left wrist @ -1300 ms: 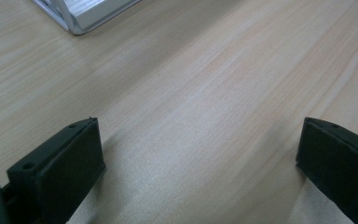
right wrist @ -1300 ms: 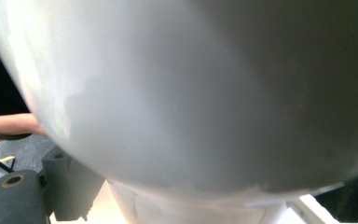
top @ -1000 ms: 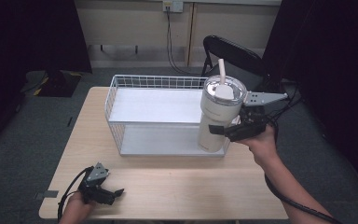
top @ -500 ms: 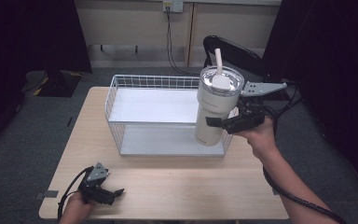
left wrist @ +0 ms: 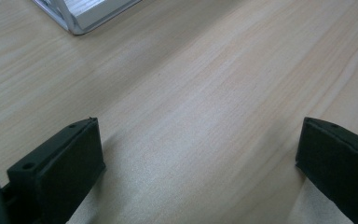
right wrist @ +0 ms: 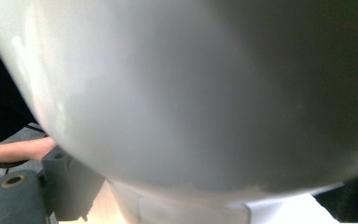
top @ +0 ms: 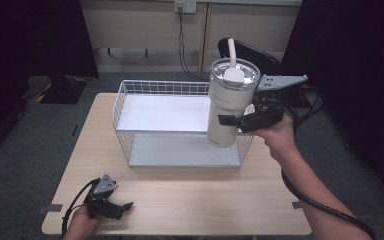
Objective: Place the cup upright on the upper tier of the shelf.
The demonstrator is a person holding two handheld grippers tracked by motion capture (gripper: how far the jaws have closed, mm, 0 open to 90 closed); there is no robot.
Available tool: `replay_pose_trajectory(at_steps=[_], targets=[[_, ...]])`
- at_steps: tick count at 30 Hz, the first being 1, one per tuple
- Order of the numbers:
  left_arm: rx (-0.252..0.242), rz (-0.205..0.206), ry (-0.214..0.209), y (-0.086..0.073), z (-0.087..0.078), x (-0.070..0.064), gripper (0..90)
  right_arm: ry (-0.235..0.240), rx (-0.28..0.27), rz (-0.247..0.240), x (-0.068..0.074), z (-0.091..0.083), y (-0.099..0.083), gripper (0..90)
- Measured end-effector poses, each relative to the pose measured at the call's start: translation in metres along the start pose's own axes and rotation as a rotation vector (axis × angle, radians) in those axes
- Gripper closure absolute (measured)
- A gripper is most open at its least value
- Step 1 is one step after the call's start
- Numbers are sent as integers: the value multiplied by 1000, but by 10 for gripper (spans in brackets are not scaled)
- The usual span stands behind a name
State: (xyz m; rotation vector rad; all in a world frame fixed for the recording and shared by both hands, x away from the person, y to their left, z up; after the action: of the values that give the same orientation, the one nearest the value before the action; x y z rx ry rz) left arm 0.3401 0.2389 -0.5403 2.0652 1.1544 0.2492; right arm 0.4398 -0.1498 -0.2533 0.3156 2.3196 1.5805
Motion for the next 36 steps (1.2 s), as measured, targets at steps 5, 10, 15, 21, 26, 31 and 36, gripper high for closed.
replay_pose_trajectory(at_steps=[5,10,15,21,26,31,36], targets=[[-3,-3,-1,0,0,0,0,-14,2,-1,-4,2,6,108],[-3,-2,1,0,0,0,0,-33,7,-4,-10,7,11,108],[-3,-2,1,0,0,0,0,-47,16,-14,-14,12,16,108],[-2,-2,-1,0,0,0,0,-64,17,-13,-18,18,21,108],[-2,-2,-1,0,0,0,0,-84,19,-13,-23,23,24,108],[-2,-2,-1,0,0,0,0,-107,34,-20,-27,29,25,108],[-2,-2,-1,0,0,0,0,-111,38,-14,-31,36,25,108]])
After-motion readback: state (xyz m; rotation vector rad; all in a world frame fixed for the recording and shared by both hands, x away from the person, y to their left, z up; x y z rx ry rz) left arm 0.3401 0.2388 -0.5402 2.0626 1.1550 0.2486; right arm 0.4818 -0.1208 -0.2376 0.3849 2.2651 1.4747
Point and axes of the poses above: each handheld gripper's, and its own axes: z roughly forward along the jaws, y roughly out of its top, x roughly to its left, the point moved 5 cm from there along z, roughly forward along the jaws, and after that the axes turned 14 degrees about -z, right-handed, at the moved point
